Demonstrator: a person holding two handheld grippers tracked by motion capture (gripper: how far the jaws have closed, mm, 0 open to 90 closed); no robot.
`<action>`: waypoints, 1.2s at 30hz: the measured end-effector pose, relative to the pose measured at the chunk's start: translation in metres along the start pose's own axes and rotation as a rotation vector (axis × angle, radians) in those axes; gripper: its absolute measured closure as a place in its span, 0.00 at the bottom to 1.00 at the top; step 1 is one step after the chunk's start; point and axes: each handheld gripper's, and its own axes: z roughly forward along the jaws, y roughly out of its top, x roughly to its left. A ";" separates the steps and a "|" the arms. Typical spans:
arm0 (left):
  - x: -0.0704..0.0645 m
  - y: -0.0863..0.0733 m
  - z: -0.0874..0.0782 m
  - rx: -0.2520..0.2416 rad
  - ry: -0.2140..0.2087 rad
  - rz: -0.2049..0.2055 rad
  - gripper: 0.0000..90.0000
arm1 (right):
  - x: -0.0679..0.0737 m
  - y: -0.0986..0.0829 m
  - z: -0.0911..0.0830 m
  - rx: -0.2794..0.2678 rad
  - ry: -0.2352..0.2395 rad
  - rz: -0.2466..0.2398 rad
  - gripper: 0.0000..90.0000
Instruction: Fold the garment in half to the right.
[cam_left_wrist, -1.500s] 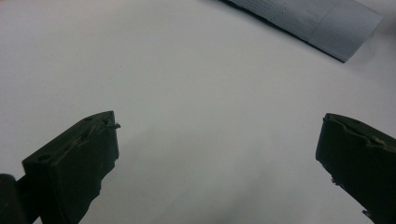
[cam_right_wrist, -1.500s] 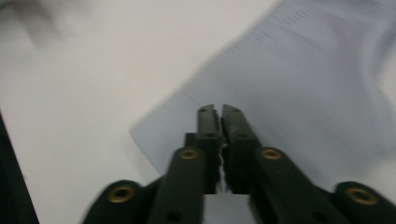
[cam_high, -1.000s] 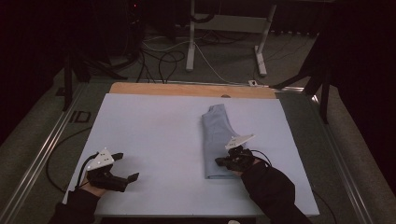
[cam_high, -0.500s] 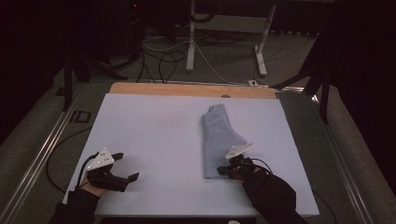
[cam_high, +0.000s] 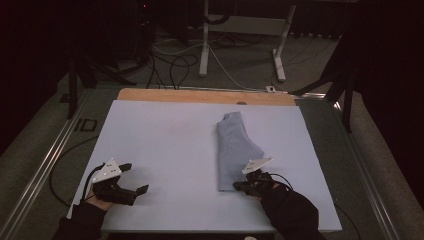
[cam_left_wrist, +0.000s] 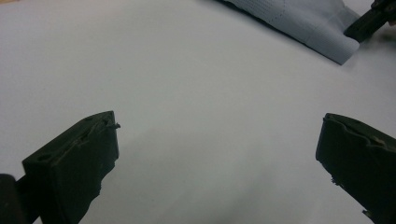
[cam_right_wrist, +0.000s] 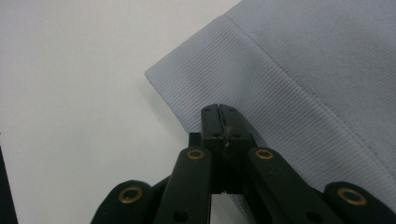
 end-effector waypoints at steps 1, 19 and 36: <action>0.000 0.000 0.000 -0.002 -0.001 -0.002 0.00 | -0.001 0.000 -0.001 -0.006 0.008 0.004 1.00; 0.000 0.001 -0.002 -0.012 -0.005 0.004 0.00 | -0.012 0.018 -0.025 -0.122 -0.011 -0.016 0.83; 0.000 0.000 -0.002 -0.012 -0.011 0.002 0.00 | -0.020 0.023 -0.029 -0.180 0.042 0.004 0.11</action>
